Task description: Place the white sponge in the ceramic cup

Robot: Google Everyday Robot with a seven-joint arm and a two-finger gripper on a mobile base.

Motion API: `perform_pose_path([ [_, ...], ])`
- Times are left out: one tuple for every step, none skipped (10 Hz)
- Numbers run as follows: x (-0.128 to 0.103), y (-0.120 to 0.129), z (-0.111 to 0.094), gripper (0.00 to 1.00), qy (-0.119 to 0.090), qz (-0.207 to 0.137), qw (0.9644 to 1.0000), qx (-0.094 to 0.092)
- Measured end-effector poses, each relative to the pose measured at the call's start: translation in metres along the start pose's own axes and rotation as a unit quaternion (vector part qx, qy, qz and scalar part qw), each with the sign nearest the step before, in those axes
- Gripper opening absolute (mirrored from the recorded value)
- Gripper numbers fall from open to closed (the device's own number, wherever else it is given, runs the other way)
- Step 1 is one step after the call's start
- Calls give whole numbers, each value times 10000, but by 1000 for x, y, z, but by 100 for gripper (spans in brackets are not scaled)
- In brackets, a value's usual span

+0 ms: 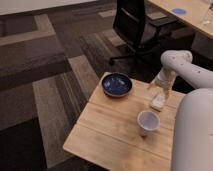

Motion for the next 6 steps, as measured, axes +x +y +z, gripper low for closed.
perform_pose_path([
  [2,0,8,65,44,18,10000,10],
  [4,-2,17,65,85,54,9999,84],
  [5,-4,21,65,120,61,9998,143],
  [4,-7,25,65,144,56,9995,260],
  [0,-12,24,65,100,60,9993,342],
  [-4,-17,24,65,49,56,9991,429],
])
